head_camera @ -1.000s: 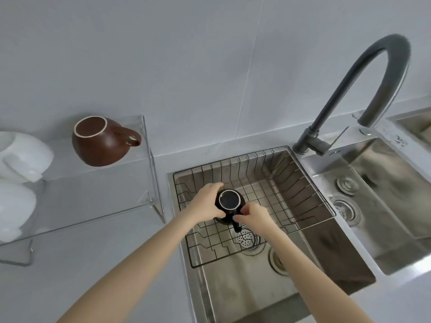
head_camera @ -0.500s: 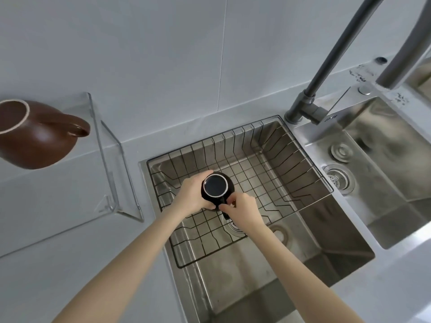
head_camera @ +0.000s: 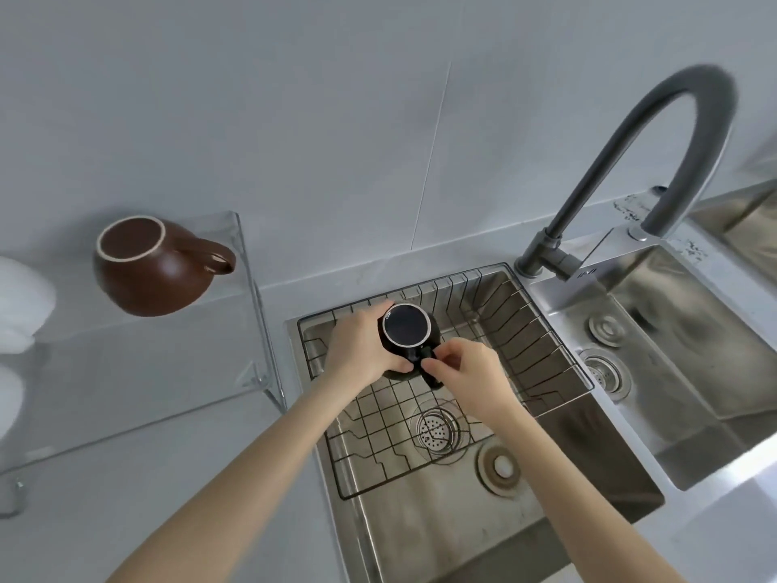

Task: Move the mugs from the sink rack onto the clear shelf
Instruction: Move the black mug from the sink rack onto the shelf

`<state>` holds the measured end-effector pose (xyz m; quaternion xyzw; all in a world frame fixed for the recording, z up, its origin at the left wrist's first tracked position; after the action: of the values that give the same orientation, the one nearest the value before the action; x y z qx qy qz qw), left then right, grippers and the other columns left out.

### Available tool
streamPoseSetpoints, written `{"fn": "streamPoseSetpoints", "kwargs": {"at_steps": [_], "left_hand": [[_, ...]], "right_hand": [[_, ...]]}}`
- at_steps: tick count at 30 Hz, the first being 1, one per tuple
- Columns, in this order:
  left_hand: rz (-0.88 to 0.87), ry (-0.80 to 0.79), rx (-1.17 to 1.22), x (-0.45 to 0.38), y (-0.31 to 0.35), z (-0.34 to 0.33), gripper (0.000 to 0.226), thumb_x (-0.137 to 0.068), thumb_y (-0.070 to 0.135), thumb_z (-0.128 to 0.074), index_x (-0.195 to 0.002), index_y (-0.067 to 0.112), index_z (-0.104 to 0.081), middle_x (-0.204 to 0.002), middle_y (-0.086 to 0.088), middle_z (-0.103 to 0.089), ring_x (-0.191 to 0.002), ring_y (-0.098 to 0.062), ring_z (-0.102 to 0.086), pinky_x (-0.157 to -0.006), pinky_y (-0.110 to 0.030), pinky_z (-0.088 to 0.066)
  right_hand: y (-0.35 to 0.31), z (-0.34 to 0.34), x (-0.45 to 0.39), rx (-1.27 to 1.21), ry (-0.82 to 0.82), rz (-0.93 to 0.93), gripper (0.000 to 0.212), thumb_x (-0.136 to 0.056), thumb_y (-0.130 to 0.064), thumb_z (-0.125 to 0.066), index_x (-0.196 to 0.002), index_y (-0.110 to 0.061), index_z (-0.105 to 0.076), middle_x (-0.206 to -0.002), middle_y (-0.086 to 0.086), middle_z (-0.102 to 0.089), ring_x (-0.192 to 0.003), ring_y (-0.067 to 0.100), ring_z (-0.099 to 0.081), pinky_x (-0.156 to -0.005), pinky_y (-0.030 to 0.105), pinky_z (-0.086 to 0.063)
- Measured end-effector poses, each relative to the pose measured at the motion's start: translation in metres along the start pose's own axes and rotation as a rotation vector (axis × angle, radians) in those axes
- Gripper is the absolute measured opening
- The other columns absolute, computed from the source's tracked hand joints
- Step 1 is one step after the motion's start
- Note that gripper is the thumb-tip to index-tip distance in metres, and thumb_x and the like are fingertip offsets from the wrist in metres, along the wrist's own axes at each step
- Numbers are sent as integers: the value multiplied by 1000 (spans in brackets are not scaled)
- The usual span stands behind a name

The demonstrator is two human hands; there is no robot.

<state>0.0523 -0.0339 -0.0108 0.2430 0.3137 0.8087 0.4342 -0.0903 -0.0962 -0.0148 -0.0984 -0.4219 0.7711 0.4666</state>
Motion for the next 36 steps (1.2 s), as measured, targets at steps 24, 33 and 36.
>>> {"fn": "streamPoseSetpoints", "kwargs": {"at_steps": [24, 33, 36], "left_hand": [[202, 394, -29, 135, -65, 224, 51, -39, 40, -84, -85, 23, -71, -79, 3, -74, -80, -19, -66, -69, -35, -55], [231, 375, -12, 132, -81, 213, 51, -42, 40, -84, -89, 24, -72, -83, 2, -75, -82, -18, -66, -72, -35, -55], [231, 367, -29, 128, -81, 210, 51, -42, 41, -84, -89, 24, -71, -83, 1, -75, -83, -19, -66, -72, -36, -55]], "right_hand": [[-219, -89, 56, 91, -218, 498, 6, -81, -20, -64, -76, -15, -63, -87, 12, -73, -85, 23, -66, -76, 29, -51], [-208, -107, 46, 74, -224, 455, 13, -81, -19, -64, -86, -7, -67, -90, 12, -72, -84, 22, -66, -74, 26, -50], [-203, -107, 43, 52, -220, 439, 15, -81, -18, -64, -87, -4, -67, -90, 12, -72, -83, 22, -65, -74, 26, -50]]}}
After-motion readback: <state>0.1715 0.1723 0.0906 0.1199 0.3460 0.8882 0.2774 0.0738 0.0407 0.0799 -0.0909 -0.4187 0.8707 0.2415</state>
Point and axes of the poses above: each hand's wrist, its own x-axis away from the middle knuckle, its own z-axis out of the back of the hand, y = z × x, the point moved 3 cm from there along -x, towards the middle knuckle
